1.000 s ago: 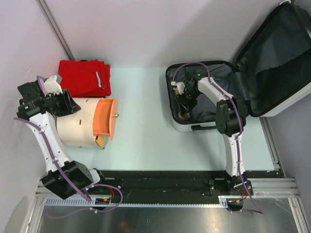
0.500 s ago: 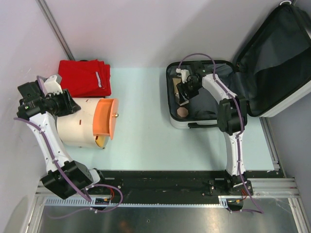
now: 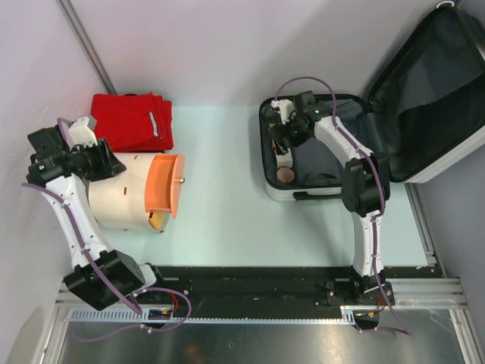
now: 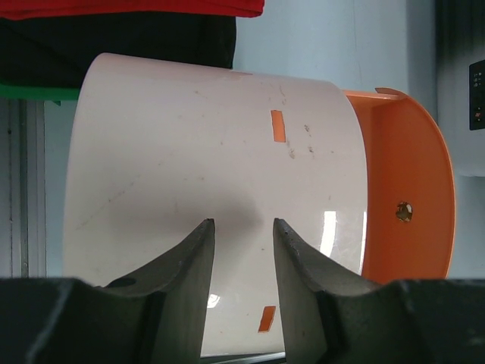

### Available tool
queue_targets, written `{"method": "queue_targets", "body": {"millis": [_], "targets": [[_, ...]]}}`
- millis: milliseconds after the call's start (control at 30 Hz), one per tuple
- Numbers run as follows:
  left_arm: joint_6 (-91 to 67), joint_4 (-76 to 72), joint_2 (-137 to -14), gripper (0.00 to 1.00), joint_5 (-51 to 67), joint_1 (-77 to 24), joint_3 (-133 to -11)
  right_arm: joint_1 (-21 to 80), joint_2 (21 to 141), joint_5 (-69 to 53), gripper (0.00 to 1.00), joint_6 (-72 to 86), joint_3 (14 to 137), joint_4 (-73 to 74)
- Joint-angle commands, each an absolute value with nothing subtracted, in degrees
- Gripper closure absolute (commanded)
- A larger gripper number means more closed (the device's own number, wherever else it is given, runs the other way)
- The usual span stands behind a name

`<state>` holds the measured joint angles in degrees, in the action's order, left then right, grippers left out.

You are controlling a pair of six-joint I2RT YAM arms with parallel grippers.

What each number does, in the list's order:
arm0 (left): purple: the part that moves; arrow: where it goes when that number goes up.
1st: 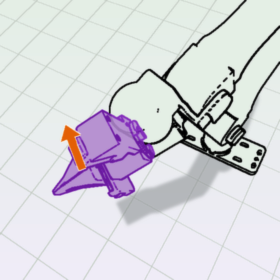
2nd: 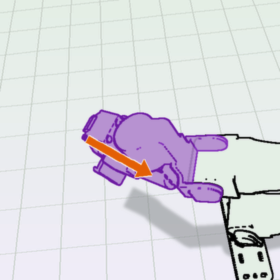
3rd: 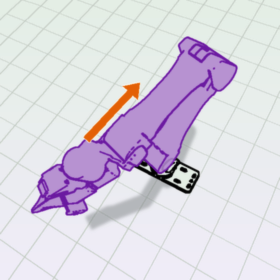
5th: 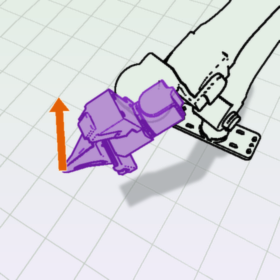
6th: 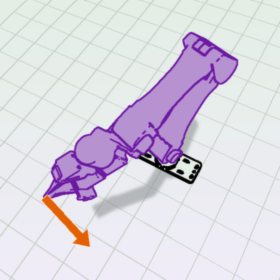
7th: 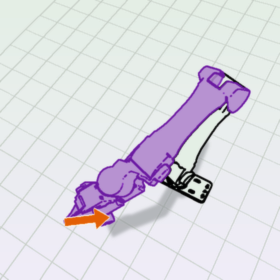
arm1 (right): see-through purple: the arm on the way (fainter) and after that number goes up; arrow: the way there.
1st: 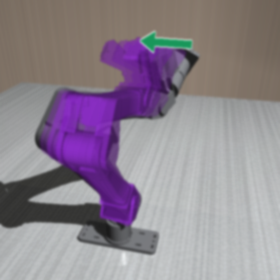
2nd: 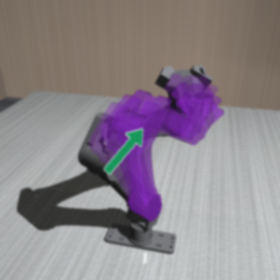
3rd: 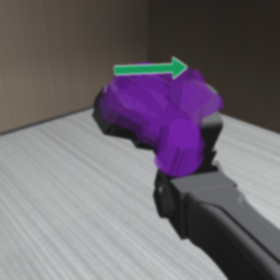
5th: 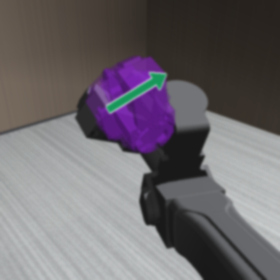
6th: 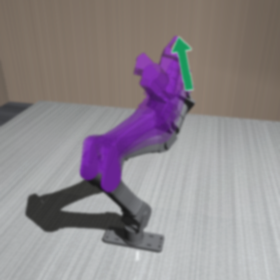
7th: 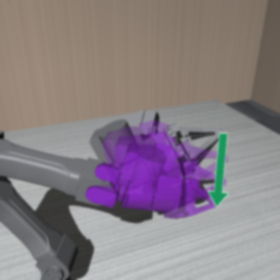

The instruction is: Open, take out, and arrange the luggage

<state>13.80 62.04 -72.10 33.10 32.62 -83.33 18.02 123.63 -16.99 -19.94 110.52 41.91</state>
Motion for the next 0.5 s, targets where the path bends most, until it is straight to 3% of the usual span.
{"method": "queue_targets", "body": {"millis": [0,467], "targets": [[14.5,67.3,-73.9,0.57,31.2,32.2,-82.7,20.5,127.5,-11.2,0.1,-19.3,115.9,43.2],[14.7,67.3,-73.7,0.57,32.3,32.1,-82.5,22.2,130.0,0.0,0.12,-13.1,115.1,46.1]]}}
